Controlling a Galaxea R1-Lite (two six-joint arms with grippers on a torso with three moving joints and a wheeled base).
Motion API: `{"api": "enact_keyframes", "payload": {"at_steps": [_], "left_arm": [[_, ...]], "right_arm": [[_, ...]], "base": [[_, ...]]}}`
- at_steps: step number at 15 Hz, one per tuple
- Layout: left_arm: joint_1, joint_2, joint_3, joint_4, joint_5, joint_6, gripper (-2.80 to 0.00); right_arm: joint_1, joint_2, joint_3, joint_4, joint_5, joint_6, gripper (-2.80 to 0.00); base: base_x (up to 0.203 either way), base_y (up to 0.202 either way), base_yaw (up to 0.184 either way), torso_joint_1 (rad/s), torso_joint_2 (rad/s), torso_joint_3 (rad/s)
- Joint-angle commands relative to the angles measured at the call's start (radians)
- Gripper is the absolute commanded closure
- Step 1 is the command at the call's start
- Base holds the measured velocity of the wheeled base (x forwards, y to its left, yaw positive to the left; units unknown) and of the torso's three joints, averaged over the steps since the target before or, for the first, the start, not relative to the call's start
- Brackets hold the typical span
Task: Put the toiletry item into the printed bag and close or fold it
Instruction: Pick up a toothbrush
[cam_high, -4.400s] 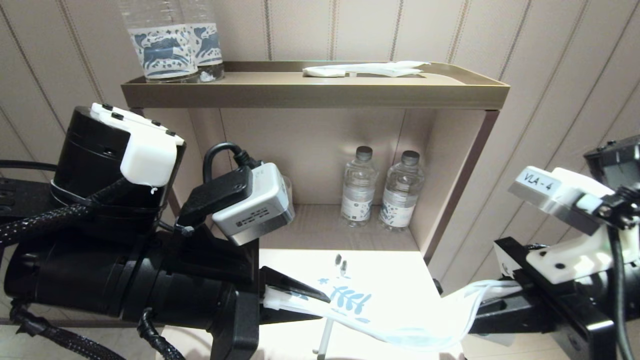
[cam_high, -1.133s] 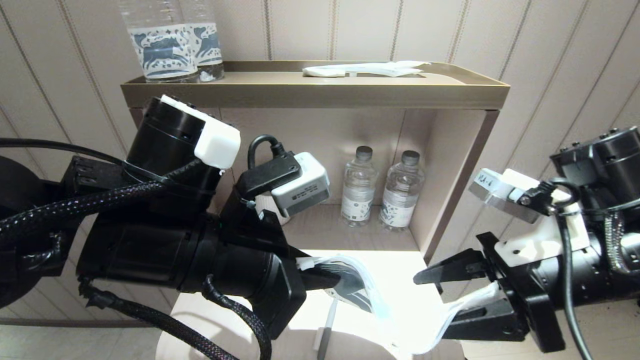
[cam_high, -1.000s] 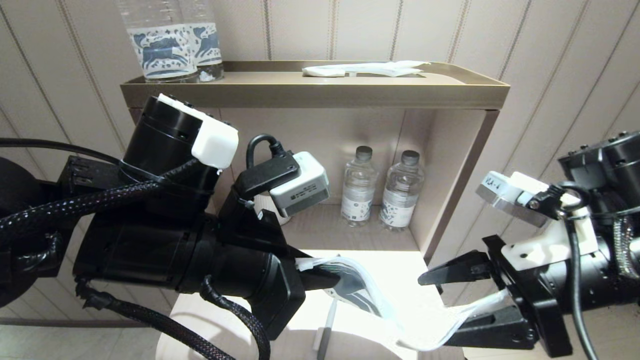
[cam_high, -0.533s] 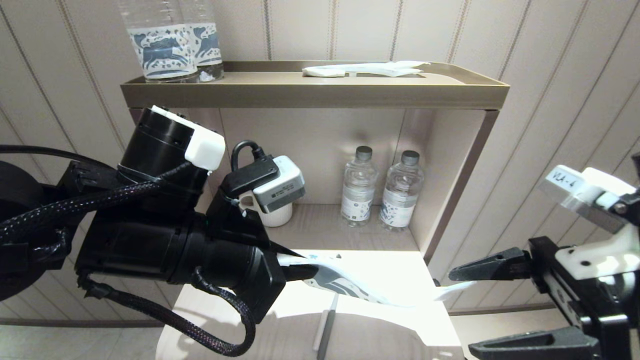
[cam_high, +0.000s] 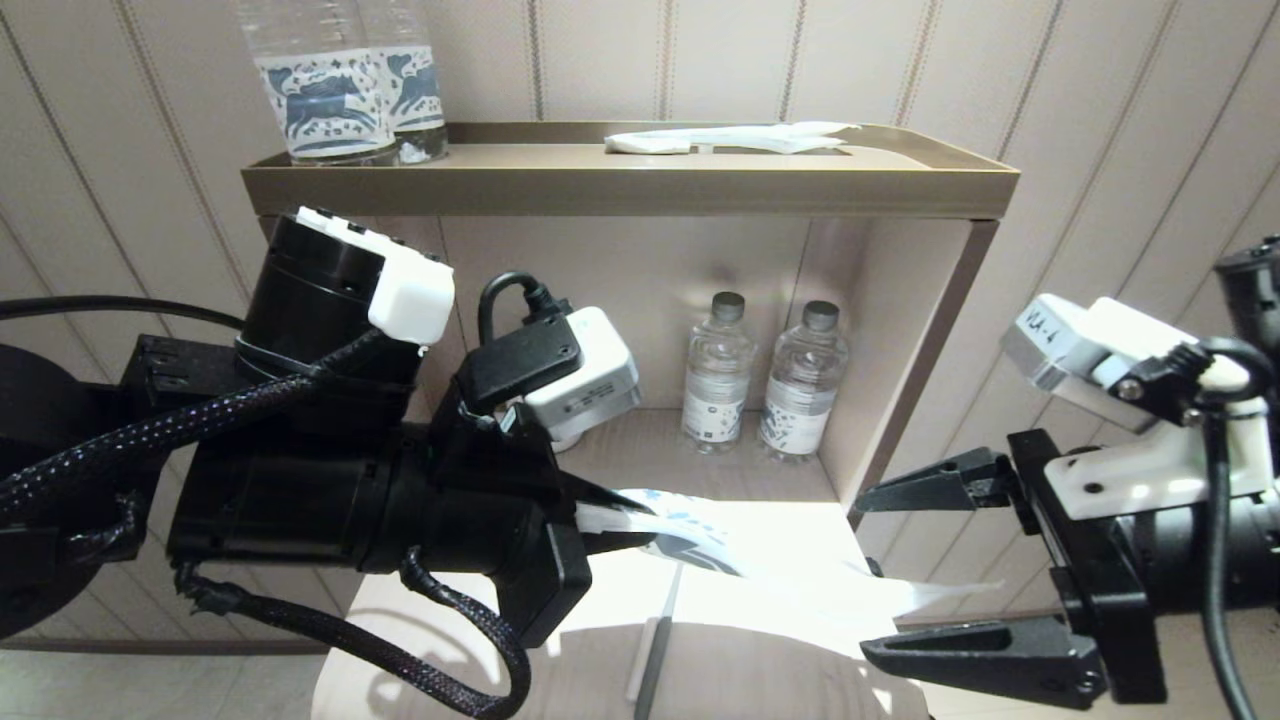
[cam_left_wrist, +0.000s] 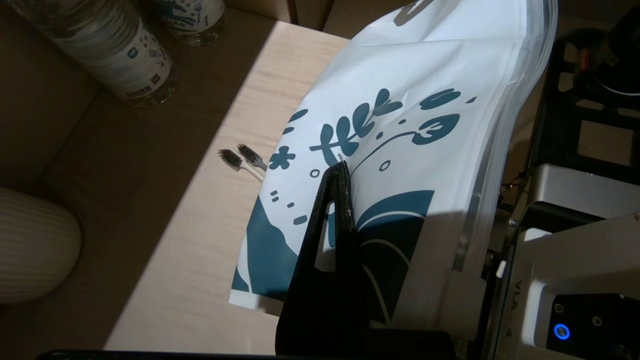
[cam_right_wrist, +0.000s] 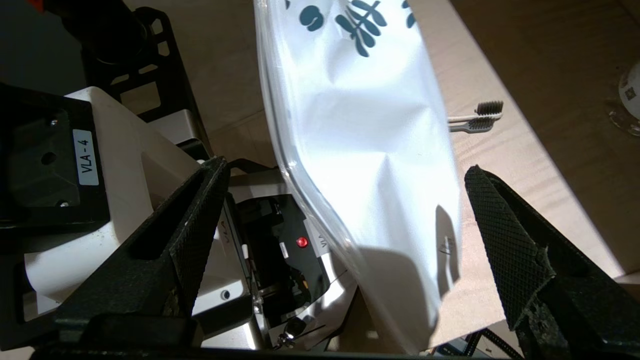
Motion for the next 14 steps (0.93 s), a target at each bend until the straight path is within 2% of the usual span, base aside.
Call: {"api": "enact_keyframes", "payload": {"at_steps": [1,4,14], "left_arm": [[-0.052,0.017,-0.004,-0.019,0.043,0.002,0.00],[-0.109,0.021,0.013,-0.029,0.082,0.035,0.00],[-0.121,0.033,0.013,-0.032,0.085,0.036,0.00]], "right_arm": [[0.016,0.048,-0.013,0.000,0.000,-0.001,-2.80],[0.016,0.068,-0.034,-0.047,0.000,0.000,-2.80],[0.018,0.077,-0.016,-0.048,0.008,-0.005,-2.80]], "base": [[0.000,0.000,0.000,0.000,0.00,0.000],[0.000,0.000,0.000,0.000,0.00,0.000],[0.000,0.000,0.000,0.000,0.00,0.000]]}}
